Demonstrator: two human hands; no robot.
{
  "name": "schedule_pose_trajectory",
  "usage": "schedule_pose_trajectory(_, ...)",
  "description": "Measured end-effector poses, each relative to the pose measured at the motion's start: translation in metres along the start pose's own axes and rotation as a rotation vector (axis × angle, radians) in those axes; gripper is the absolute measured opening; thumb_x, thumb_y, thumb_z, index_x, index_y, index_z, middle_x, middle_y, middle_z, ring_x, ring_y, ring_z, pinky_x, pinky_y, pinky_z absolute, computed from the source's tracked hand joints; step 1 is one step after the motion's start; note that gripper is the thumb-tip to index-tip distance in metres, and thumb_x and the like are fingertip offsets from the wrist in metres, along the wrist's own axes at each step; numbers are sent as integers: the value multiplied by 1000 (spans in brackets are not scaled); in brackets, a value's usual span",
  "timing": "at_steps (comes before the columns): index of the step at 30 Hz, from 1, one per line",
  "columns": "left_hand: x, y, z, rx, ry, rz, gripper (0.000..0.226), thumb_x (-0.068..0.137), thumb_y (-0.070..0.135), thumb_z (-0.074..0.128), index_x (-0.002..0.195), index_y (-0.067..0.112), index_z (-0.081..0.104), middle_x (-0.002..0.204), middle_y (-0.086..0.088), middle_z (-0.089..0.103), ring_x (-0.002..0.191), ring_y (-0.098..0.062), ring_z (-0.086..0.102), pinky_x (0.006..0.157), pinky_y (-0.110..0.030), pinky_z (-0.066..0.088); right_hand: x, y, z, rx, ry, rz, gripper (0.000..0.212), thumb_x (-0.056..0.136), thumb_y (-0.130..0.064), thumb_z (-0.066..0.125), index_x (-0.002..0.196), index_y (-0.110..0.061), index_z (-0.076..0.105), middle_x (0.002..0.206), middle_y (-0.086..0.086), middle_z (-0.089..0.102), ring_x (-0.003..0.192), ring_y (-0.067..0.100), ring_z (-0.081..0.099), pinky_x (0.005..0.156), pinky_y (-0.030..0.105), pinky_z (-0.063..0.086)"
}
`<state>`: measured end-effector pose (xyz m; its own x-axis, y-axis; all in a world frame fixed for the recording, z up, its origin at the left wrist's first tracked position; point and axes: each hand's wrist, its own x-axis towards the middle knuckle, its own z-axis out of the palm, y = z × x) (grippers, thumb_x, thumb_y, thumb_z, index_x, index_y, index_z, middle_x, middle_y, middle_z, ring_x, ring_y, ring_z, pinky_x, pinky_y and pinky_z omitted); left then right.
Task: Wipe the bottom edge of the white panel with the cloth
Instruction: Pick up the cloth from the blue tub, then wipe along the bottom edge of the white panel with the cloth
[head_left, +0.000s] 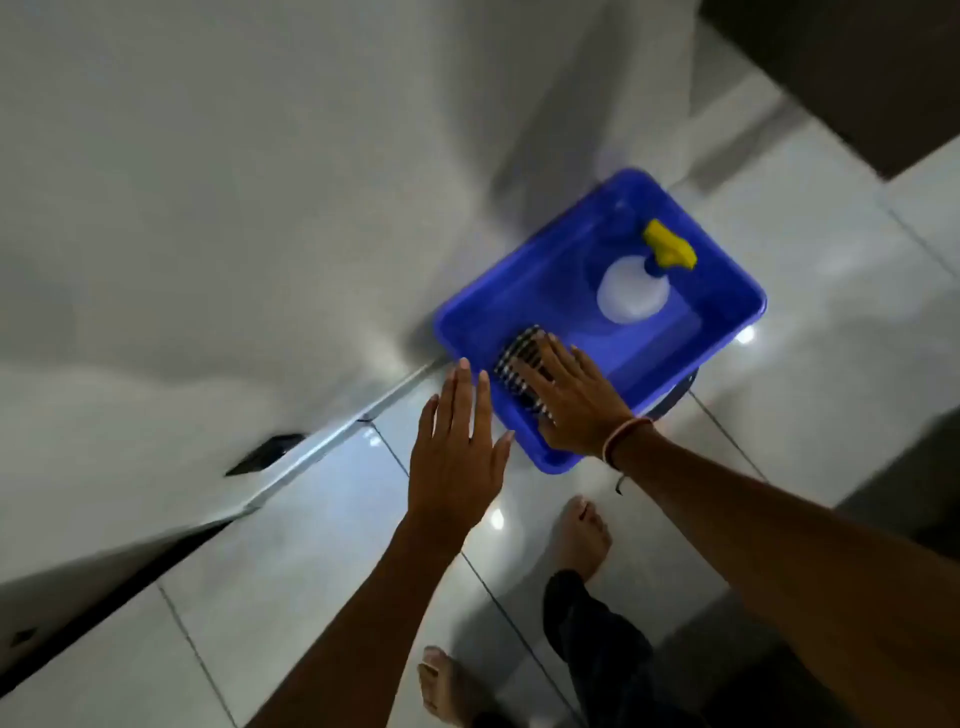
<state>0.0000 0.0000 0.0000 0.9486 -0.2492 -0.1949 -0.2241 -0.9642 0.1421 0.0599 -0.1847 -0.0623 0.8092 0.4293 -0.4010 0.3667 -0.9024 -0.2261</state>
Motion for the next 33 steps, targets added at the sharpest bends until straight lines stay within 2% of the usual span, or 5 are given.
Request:
schedule_pose_trajectory(13,52,-70,65,-45,-29,300,78,107,40,58,162,-8,32,171,-30,22,159,-42,23,129,-50,34,60,20,54,450,129,262,62,97,3,52,156,-10,41,169,18,29,156,37,29,129,46,26)
schedule_pose_trajectory(21,35,-218,9,411,236,673,67,112,35,44,157,-14,38,163,-37,34,151,-50,36,123,-60,35,47,-243,100,1491,1397,880,53,90,4,47,138,-13,62,86,2,73,58,9,66,59,25,57)
schedule_pose_trajectory(24,28,-241,45,536,143,779,78,107,44,40,162,-9,30,168,-33,26,156,-47,28,126,-62,29,96,-359,185,1946,1215,1105,59,95,10,44,143,-20,60,115,32,74,96,46,75,86,59,62)
schedule_pose_trajectory(28,38,-274,105,817,110,909,77,114,48,35,168,-2,14,174,-27,11,162,-41,13,132,-57,20,160,-397,282,1885,1016,1187,59,86,21,49,137,-3,65,133,12,72,116,-3,66,96,-2,45)
schedule_pose_trajectory(33,72,-275,115,1148,137,981,84,103,36,57,166,-6,20,173,-31,15,159,-45,20,131,-64,17,221,-327,331,1776,1159,827,56,87,23,48,140,5,59,142,15,65,126,-3,59,108,3,41)
